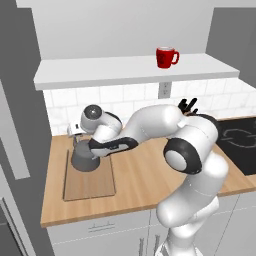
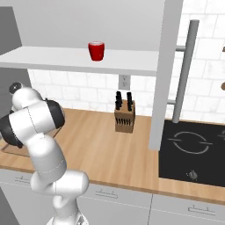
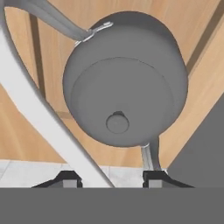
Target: Pick the kettle from the counter and place it on the tray. Then pick the mug from the cabinet and place it on the tray. Then close the cabinet doors.
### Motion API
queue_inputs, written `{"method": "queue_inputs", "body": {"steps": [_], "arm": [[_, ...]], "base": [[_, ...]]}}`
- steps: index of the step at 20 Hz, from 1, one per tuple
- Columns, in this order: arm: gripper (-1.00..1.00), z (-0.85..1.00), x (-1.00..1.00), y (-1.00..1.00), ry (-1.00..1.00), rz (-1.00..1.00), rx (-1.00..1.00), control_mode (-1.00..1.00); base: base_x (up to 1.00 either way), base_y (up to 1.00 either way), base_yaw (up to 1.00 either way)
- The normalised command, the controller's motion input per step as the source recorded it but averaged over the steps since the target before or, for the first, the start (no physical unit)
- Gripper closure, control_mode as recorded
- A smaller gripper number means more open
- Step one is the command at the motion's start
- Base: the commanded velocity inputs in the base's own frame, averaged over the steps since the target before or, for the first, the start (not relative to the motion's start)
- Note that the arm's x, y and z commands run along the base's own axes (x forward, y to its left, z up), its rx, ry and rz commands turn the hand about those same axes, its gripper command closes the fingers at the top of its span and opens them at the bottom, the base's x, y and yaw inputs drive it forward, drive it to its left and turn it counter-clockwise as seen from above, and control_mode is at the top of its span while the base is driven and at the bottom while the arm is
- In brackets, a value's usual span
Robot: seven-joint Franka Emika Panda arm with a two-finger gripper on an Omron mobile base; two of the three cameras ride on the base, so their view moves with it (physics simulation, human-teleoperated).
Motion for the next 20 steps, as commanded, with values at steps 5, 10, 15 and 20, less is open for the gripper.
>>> {"method": "queue_inputs", "body": {"steps": [5,10,15,20], "arm": [[-1.00,0.05,-0.12,-0.09,0.00,0.00,-0.01,-1.00],[-1.00,0.02,-0.23,-0.01,0.01,0.00,0.00,-1.00],[-1.00,0.06,-0.20,0.00,0.00,0.00,0.00,-1.00],[-1.00,0.32,-0.28,-0.03,0.00,0.00,0.00,-1.00]], "base": [[0.00,0.00,0.00],[0.00,0.00,0.00],[0.00,0.00,0.00],[0.00,0.00,0.00]]}}
